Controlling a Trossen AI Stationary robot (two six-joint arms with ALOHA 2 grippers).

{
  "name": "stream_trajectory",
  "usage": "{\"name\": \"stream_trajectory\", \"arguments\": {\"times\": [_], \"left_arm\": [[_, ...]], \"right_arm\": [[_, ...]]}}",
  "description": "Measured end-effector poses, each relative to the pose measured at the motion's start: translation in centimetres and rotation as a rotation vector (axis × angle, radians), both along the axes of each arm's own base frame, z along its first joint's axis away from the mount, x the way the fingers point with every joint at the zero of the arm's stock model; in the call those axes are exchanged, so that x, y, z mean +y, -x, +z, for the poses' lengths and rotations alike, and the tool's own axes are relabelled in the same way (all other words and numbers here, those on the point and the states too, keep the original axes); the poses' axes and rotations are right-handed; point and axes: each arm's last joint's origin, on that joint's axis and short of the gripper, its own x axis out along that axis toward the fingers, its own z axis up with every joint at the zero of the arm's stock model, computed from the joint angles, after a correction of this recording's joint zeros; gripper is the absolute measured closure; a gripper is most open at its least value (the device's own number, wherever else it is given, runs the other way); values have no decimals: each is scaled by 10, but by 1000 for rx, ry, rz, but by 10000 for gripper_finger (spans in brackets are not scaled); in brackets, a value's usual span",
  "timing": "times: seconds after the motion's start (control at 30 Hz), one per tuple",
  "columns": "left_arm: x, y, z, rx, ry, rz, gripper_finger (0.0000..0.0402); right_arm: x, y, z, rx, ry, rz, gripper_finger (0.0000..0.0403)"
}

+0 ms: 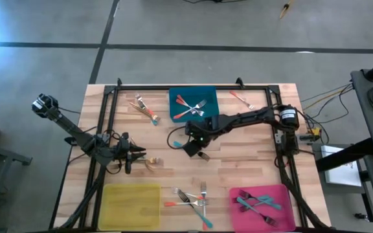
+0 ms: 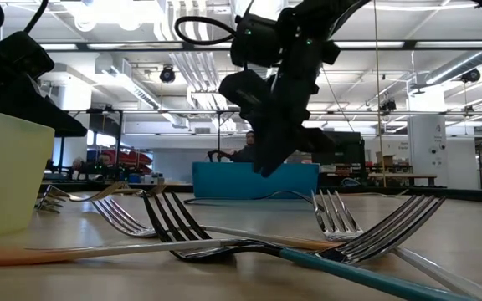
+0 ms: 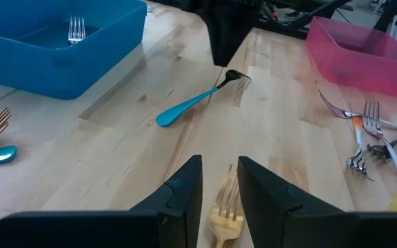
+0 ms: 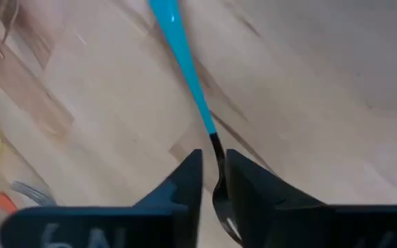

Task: Sort silverware by color (type)
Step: Put the blue fork into the pink bin

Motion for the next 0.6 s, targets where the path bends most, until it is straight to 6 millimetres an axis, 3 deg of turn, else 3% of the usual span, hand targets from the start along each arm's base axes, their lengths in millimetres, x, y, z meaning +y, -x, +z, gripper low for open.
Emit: {"name": "stream_trajectory", "arguments": {"times": [0.27,0.6], "left_arm": [[0,0,0,0,0,0,325],[0,0,0,0,0,0,325]], "right_arm": [[2,0,-5,6,31,48,233],[5,-13,-40,82,-38,115,225]]}}
